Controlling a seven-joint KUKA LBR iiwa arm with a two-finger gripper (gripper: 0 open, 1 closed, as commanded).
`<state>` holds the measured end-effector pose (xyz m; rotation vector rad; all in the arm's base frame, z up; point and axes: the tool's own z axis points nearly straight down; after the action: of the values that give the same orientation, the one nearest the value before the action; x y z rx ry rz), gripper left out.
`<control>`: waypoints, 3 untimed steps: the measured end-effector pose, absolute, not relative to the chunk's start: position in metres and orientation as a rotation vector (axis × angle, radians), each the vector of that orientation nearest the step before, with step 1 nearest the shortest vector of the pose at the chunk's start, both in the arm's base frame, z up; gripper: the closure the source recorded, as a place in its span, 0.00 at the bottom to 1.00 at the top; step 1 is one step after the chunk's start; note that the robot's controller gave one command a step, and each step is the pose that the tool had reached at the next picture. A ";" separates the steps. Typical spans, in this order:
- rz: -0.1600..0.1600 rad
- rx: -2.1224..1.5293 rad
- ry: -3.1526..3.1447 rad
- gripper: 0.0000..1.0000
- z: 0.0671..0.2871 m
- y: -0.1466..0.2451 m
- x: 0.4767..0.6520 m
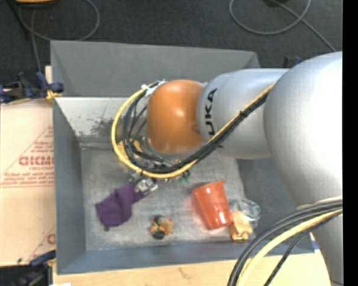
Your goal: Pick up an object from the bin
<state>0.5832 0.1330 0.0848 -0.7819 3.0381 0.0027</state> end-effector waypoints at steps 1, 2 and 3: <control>0.003 -0.783 3.044 1.00 0.091 0.133 0.582; 0.001 -0.783 3.046 1.00 0.110 0.132 0.581; -0.001 -0.781 3.040 1.00 0.127 0.132 0.583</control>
Offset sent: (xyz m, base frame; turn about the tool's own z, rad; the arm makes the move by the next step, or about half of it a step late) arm 0.0000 0.0002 0.0060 0.0000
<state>0.5828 0.1322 0.1271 -0.7807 3.0404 -0.0005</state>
